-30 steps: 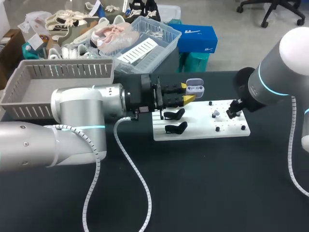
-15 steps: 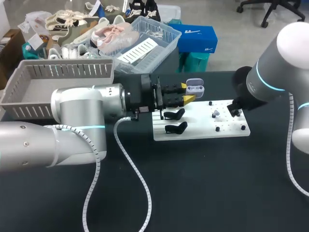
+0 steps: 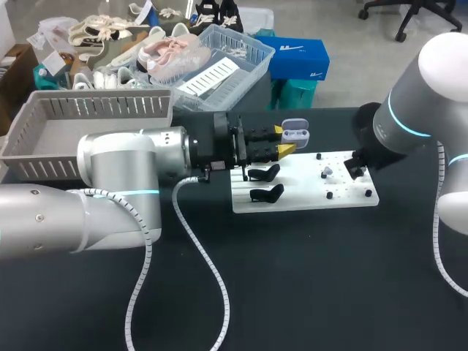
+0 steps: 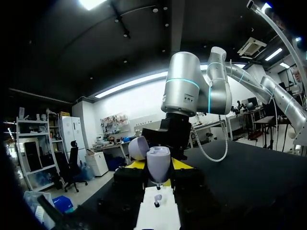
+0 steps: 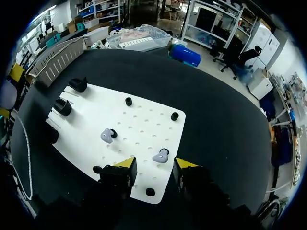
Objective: Pick up each earbud case from the left stands, insert the matching earbuds, close the lid, and place the case in the box.
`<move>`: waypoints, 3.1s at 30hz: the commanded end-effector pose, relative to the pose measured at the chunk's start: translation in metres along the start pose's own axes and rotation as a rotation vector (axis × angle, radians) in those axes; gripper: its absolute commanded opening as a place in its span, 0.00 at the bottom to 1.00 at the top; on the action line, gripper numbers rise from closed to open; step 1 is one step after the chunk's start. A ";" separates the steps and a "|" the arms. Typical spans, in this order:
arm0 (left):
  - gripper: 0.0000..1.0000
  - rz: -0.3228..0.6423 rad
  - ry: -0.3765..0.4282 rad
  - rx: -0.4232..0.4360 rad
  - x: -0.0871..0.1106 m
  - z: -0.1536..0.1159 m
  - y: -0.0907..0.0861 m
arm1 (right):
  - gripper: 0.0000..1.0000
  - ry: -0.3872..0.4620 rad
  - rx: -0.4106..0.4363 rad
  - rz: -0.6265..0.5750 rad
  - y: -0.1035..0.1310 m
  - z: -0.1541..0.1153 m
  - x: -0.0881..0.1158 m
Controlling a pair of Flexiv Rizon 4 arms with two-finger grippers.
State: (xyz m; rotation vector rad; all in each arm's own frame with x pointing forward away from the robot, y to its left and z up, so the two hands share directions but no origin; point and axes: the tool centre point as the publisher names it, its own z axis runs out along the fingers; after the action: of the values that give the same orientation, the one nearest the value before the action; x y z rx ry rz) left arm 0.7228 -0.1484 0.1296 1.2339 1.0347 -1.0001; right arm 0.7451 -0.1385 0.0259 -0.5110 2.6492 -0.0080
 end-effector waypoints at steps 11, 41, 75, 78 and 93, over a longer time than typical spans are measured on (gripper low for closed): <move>0.00 0.002 -0.001 -0.004 0.000 0.000 -0.001 | 0.42 0.010 -0.007 0.009 -0.002 0.009 -0.002; 0.00 0.002 -0.001 -0.004 0.000 0.000 -0.001 | 0.22 0.022 -0.001 0.029 -0.007 0.015 -0.006; 0.00 0.002 -0.001 -0.004 0.000 0.000 -0.001 | 0.00 0.007 0.000 0.041 0.023 -0.089 -0.002; 0.00 0.002 -0.001 -0.004 0.000 0.000 -0.001 | 0.00 0.007 0.000 0.041 0.023 -0.089 -0.002; 0.00 0.002 -0.001 -0.004 0.000 0.000 -0.001 | 0.00 0.007 0.000 0.041 0.023 -0.089 -0.002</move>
State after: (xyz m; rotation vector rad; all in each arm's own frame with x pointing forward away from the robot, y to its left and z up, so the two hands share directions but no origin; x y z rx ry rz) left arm 0.7228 -0.1484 0.1296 1.2338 1.0346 -1.0000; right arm 0.7025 -0.1238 0.1059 -0.4611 2.6700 0.0082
